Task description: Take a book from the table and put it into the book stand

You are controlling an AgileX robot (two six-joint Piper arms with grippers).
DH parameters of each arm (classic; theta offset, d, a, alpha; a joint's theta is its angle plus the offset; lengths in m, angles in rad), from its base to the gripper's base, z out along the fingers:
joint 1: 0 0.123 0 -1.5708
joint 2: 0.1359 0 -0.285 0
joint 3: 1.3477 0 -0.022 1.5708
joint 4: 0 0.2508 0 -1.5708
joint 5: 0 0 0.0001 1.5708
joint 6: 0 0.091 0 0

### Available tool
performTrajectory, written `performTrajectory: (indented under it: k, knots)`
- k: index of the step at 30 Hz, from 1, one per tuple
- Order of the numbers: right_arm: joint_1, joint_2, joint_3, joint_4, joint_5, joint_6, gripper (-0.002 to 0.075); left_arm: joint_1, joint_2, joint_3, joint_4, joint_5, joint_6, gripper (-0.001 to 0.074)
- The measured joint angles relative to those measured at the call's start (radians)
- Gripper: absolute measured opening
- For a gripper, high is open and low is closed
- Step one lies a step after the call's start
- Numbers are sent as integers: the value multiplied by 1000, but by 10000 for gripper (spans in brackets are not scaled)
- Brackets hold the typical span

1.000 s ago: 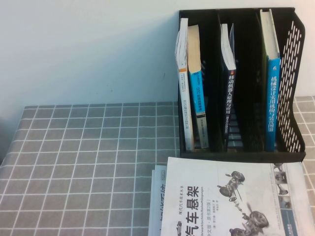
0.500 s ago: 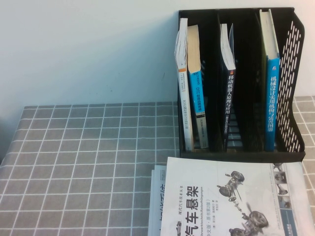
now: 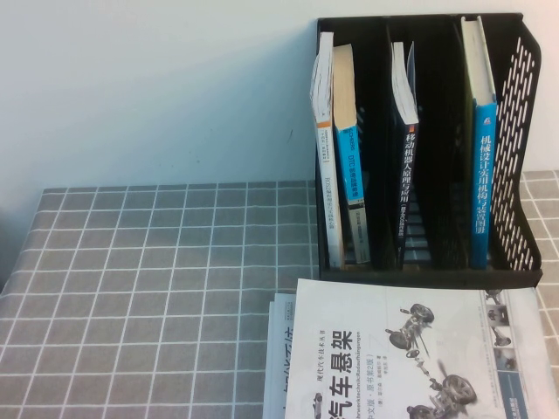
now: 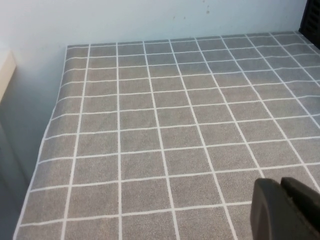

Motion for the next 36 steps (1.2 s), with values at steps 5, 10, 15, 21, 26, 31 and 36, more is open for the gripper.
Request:
performTrajectory:
  k: [5, 10, 15, 21, 26, 31, 36]
  knots:
    - [0, 0, 0, 0, 0, 0, -4, 0, 0, 0, 0, 0, -22, -3]
    - [0, 0, 0, 0, 0, 0, -4, 21, 0, 0, 0, 0, -28, -3]
    - [0, 0, 0, 0, 0, 0, -4, 41, 0, 0, 0, 0, -29, -3]
    - [0, 0, 0, 0, 0, 0, -4, 41, 0, 0, 0, 3, -30, -3]
    - [0, 0, 0, 0, 0, 0, -4, 41, 0, 0, 0, 4, -30, -3]
    - [0, 0, 0, 0, 0, 0, -4, 41, 0, 0, 0, 4, -30, -3]
    - [0, 0, 0, 0, 0, 0, -4, 41, 0, 0, 0, 4, -30, -3]
